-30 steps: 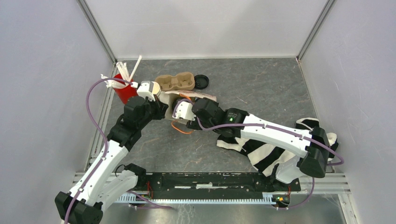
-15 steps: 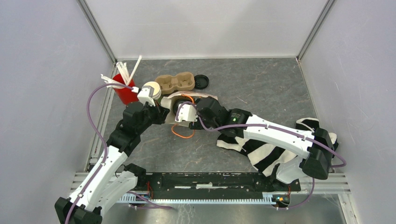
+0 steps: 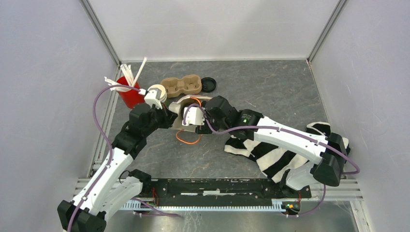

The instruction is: Pack the takeout coffee

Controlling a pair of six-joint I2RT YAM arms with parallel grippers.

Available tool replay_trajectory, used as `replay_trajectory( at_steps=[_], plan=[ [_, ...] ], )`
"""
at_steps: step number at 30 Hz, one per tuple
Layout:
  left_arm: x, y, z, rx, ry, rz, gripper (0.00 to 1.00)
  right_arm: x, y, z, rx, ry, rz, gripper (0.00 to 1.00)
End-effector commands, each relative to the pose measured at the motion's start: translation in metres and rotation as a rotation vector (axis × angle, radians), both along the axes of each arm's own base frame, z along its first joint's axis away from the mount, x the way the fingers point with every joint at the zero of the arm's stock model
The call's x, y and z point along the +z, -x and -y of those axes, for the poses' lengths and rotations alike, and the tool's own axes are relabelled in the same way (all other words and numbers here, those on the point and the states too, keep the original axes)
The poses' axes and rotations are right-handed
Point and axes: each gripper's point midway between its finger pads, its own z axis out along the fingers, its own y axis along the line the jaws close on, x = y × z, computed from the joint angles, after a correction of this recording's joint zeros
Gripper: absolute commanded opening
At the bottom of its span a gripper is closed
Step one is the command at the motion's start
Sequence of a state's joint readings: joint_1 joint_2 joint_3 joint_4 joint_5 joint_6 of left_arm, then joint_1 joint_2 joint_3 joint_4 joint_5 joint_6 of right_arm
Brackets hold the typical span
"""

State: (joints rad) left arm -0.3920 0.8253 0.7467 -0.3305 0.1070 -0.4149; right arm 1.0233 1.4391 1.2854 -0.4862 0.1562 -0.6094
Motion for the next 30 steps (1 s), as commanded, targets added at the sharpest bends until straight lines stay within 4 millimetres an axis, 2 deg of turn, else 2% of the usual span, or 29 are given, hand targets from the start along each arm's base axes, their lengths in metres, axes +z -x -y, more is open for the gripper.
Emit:
replay_trajectory(
  at_steps=[1,6,15,24,30],
  plan=[
    [0.023,-0.001,-0.001,0.012,0.02,0.021,0.02,0.02,0.003,0.002,0.047,-0.103,0.024,0.52],
    [0.024,0.005,-0.003,0.006,0.029,0.038,0.02,0.012,-0.009,0.006,0.034,-0.042,0.083,0.48],
    [0.021,0.014,0.0,-0.029,0.04,0.065,0.02,0.007,-0.028,0.02,-0.02,0.11,0.142,0.5],
    [0.001,0.012,-0.009,-0.002,0.01,0.115,0.02,-0.007,-0.023,0.005,0.02,0.092,0.086,0.51],
    [-0.003,0.012,-0.005,-0.033,-0.009,0.105,0.02,-0.006,-0.028,0.007,-0.011,0.1,0.106,0.51]
  ],
)
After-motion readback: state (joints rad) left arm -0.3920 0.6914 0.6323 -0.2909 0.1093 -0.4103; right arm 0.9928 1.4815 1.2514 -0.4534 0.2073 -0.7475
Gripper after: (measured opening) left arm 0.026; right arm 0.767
